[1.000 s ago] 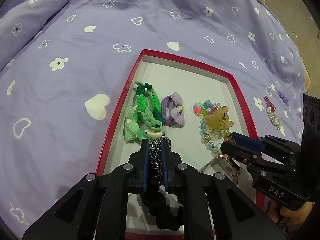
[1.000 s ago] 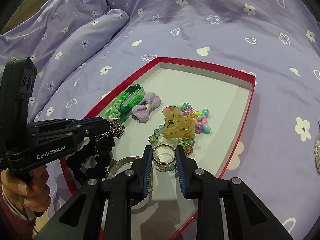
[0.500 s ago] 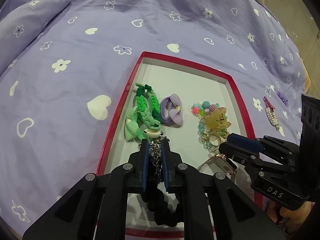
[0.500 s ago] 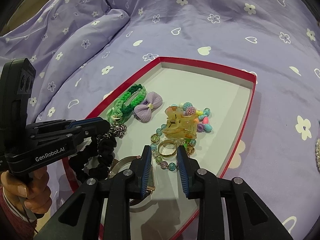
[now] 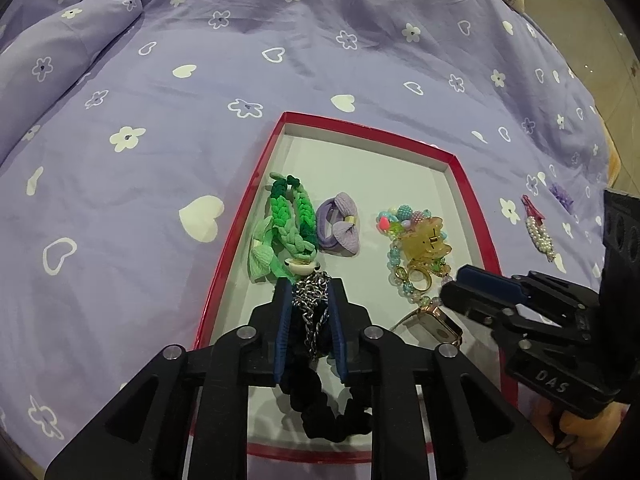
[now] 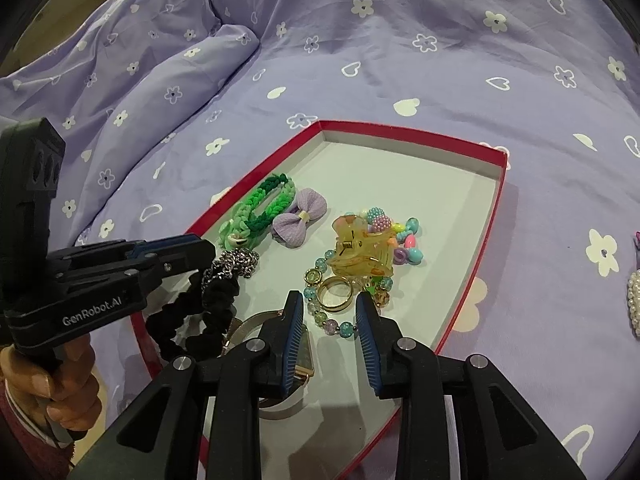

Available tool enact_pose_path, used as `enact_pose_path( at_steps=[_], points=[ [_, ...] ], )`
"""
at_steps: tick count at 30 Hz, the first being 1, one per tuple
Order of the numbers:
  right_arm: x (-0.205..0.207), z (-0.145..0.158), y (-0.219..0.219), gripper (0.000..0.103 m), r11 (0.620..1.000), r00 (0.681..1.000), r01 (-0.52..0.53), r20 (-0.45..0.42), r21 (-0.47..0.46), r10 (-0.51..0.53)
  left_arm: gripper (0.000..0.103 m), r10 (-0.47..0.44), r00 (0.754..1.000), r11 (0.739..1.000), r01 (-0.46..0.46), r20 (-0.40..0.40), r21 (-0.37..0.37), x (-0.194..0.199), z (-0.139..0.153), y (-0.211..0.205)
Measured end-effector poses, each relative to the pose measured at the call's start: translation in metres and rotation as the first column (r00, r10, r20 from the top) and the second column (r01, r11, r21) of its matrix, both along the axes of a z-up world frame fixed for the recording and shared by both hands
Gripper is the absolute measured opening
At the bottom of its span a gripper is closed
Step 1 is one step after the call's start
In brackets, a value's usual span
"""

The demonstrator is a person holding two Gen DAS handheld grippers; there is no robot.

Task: Organize jewelry

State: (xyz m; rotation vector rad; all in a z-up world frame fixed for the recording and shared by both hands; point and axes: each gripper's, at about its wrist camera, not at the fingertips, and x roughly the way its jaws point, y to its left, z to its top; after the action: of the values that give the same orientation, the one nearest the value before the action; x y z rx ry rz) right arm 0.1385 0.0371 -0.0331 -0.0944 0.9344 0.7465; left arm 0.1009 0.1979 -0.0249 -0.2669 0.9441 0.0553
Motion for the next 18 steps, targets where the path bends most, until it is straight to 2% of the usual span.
enact_pose_path(
  at_steps=[2, 3, 6, 7, 12, 18],
  points=[
    [-0.002, 0.006, -0.004, 0.03, 1.0, 1.0, 0.01, 0.004, 0.018, -0.01, 0.031, 0.005, 1.0, 1.0, -0.005, 0.003, 0.005, -0.003, 0.002, 0.0],
    [-0.004, 0.009, -0.007, 0.032, 0.999, 1.0, 0.014, 0.007, 0.03, -0.015, 0.042, 0.009, 1.0, 1.0, -0.009, 0.005, 0.007, -0.005, 0.004, 0.0],
    [-0.011, 0.021, -0.018, 0.048, 0.996, 0.999, 0.029, 0.019, 0.08, -0.03, 0.065, 0.023, 0.999, 1.0, -0.023, 0.023, 0.012, -0.015, 0.011, 0.0],
    [-0.012, 0.024, -0.022, 0.05, 0.995, 0.999, 0.033, 0.02, 0.094, -0.035, 0.073, 0.029, 0.999, 0.999, -0.03, 0.029, 0.014, -0.019, 0.014, 0.001],
    [-0.024, 0.034, -0.049, 0.064, 0.976, 0.997, 0.072, -0.008, 0.206, -0.072, 0.087, 0.052, 0.997, 0.999, -0.052, 0.058, -0.002, -0.042, 0.023, 0.002],
    [-0.045, 0.047, -0.078, 0.073, 0.938, 0.994, 0.103, -0.015, 0.331, -0.104, 0.089, 0.079, 0.994, 0.997, -0.081, 0.074, 0.012, -0.072, 0.032, -0.005]
  ],
)
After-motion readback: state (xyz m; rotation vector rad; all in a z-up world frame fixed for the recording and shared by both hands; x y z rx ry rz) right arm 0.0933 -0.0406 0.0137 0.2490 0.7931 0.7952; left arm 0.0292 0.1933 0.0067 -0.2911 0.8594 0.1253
